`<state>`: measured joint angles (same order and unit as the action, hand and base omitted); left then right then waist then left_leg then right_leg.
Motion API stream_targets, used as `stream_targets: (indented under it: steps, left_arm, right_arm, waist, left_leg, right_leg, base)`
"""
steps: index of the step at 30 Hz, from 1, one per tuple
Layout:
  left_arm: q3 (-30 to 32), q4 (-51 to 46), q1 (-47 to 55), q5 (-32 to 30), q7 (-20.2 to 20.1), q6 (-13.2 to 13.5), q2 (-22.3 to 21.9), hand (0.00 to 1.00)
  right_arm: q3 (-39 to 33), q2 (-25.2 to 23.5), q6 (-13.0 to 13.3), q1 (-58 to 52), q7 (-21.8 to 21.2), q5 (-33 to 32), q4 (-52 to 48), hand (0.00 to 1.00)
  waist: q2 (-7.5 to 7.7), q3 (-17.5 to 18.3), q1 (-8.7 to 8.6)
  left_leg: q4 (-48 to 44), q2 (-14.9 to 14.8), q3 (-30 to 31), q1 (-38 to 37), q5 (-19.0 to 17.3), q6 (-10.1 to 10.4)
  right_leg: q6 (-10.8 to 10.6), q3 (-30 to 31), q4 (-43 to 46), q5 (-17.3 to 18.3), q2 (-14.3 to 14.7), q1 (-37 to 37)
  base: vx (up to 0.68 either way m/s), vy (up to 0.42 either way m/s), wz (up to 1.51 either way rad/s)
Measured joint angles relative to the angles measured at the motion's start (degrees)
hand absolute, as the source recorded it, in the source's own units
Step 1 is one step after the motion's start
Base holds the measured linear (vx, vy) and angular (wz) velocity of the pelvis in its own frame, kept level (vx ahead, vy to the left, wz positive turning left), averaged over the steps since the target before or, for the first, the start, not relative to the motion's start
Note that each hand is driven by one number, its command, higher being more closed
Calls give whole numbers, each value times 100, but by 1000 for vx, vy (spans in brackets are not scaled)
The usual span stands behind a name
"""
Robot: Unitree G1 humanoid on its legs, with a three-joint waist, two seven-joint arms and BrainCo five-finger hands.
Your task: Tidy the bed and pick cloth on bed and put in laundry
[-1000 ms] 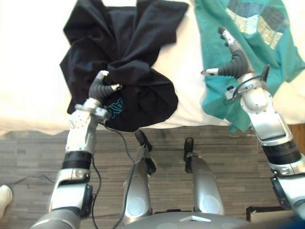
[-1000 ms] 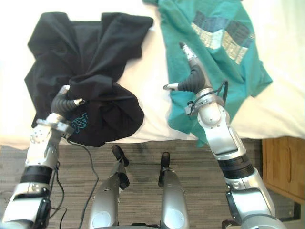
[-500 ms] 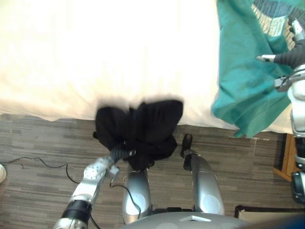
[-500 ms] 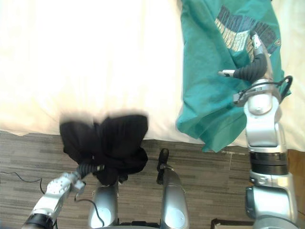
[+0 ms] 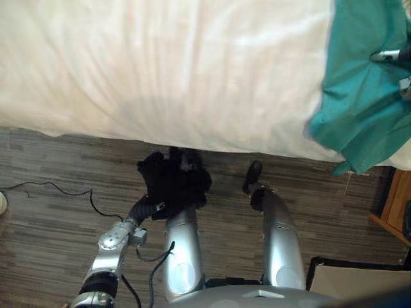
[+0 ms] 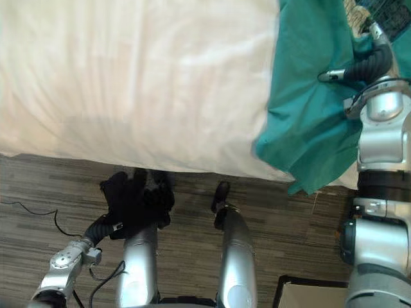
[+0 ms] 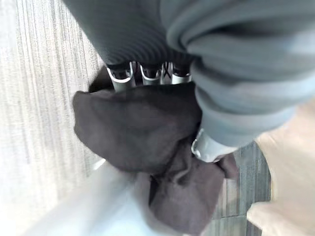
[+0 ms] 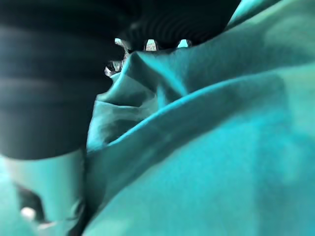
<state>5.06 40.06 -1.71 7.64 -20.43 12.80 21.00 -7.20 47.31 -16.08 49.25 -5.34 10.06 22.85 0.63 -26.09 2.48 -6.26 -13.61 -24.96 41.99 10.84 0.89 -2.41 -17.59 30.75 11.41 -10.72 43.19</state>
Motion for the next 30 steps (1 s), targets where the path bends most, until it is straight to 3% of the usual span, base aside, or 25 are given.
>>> stream_targets:
  steps: [4,7,9,10,12,15,17,21,23,26,30]
  left_arm:
    - [-2,-5,-26,250,84,22,-99,100]
    - [67,-64,6,566,115,-20,-269,100]
    - [50,-190,45,759,367,-240,-607,100]
    - [21,-282,66,765,489,-346,-716,100]
    - [-172,-536,21,1040,845,-731,-1084,100]
    - [-553,-647,0,1335,1059,-1047,-1400,100]
    - [-913,-666,15,1532,1345,-1239,-1636,100]
    - [-1232,-657,26,1994,1951,-1447,-1826,100]
    - [-1302,-560,50,2374,2324,-1503,-1809,100]
    - [-1399,-489,188,2783,2587,-1484,-1787,100]
    - [-1394,-525,636,2768,2705,-1350,-1741,100]
  right_arm:
    - [-46,54,420,21,191,-585,538,100]
    - [-176,-67,1068,-622,343,-1515,648,100]
    - [-333,-663,1669,-1415,411,-2075,500,100]
    - [-333,-878,1850,-1649,425,-2163,444,100]
    - [-266,-1764,2496,-2527,437,-2715,157,100]
    - [69,-2815,3078,-3532,350,-3348,-50,100]
    - [394,-3412,3368,-4320,-126,-3965,-50,100]
    - [903,-3940,3394,-5256,-1089,-4299,134,100]
    - [1159,-4056,3135,-5507,-1491,-4195,369,100]
    - [1336,-4074,2870,-5657,-1738,-3702,537,100]
    - [1345,-4218,2441,-5859,-1763,-3238,851,100]
  waist:
    - [7,6,24]
    - [11,29,29]
    - [44,118,3]
    - [53,210,0]
    - [73,536,-41]
    - [130,779,-113]
    - [152,1053,-173]
    - [158,1339,-366]
    - [98,1385,-526]
    - [84,1476,-603]
    - [64,1703,-637]
  left_leg:
    - [123,-32,-285,-134,18,26]
    - [221,25,-346,-454,81,99]
    - [251,12,-486,-872,130,97]
    - [291,12,-507,-961,138,90]
    - [458,-3,-536,-1259,197,54]
    - [616,-23,-586,-1821,155,82]
    - [620,-11,-731,-2210,-10,85]
    - [217,53,-727,-2527,-345,45]
    - [-148,90,-557,-2527,-568,9]
    - [-181,278,-492,-2612,-571,-64]
    - [394,737,-588,-3111,-276,-364]
  right_leg:
    - [25,-70,85,39,-78,-41]
    - [32,-111,129,48,-155,-331]
    - [7,-136,75,98,-166,-765]
    - [-1,-139,31,104,-149,-852]
    - [-17,-215,-155,127,-72,-1197]
    - [-24,-302,-411,182,19,-1829]
    - [-60,-387,-635,206,32,-2309]
    - [-202,-495,-926,262,-61,-2988]
    - [-287,-759,-1180,241,-123,-3427]
    - [-341,-1246,-1428,210,-197,-3961]
    - [-340,-2194,-1491,210,-336,-4867]
  base:
    - [-61,-43,11]
    - [12,-39,12]
    - [70,-69,2]
    - [91,-64,-4]
    - [158,-91,-2]
    - [164,-99,0]
    - [237,-77,0]
    - [209,-17,14]
    - [170,27,53]
    - [160,60,86]
    - [85,65,106]
